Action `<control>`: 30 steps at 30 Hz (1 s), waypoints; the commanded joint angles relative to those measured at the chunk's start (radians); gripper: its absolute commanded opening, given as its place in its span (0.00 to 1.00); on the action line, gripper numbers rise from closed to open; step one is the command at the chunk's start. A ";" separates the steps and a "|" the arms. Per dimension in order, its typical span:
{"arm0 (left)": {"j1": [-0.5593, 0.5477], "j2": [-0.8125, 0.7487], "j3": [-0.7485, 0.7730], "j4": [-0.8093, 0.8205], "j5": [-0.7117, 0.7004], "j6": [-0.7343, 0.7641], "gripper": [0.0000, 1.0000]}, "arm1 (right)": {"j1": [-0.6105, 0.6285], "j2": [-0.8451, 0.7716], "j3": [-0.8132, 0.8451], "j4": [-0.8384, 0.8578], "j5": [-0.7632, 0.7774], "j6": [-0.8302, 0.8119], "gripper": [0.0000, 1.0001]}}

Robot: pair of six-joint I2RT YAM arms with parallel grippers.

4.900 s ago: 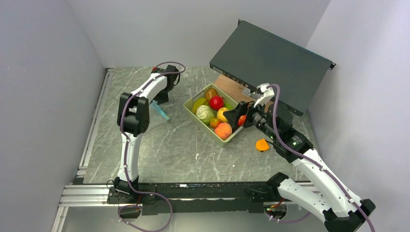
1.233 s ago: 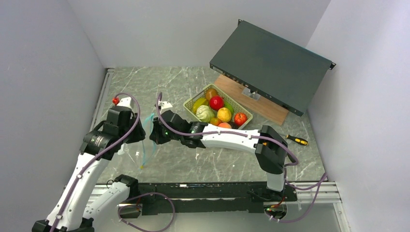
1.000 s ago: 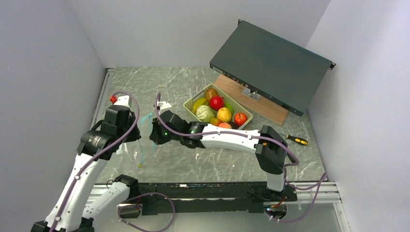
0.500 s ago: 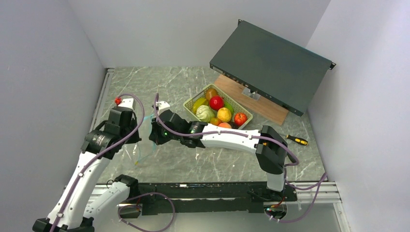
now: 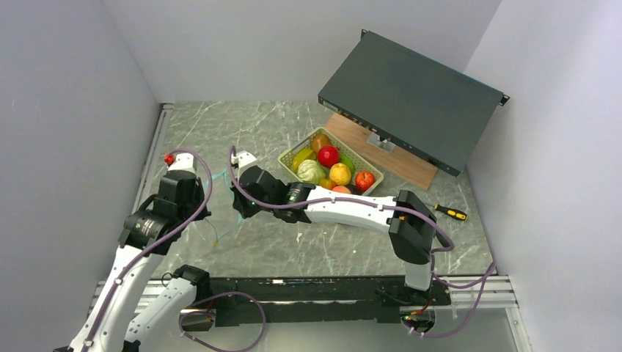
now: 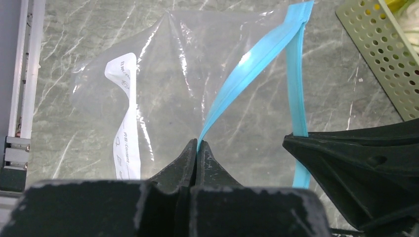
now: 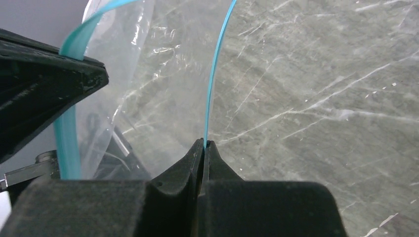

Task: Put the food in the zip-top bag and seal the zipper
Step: Open the zipper of the food storage bag at the center of the board.

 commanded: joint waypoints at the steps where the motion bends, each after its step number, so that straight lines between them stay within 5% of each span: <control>1: -0.001 -0.078 -0.084 0.096 -0.037 -0.008 0.00 | -0.006 -0.026 0.053 -0.005 0.015 -0.053 0.00; 13: -0.001 -0.271 -0.173 0.199 0.002 0.031 0.00 | -0.013 0.045 0.118 -0.049 0.001 -0.048 0.01; 17: -0.002 -0.268 -0.173 0.187 -0.029 0.015 0.00 | -0.017 0.041 0.120 -0.063 0.025 -0.059 0.12; 26: -0.002 -0.220 -0.159 0.165 -0.037 0.010 0.00 | -0.053 -0.055 0.088 -0.077 0.086 -0.130 0.60; 30: -0.001 -0.231 -0.163 0.169 -0.039 0.010 0.00 | -0.098 -0.139 0.055 -0.099 0.114 -0.149 0.72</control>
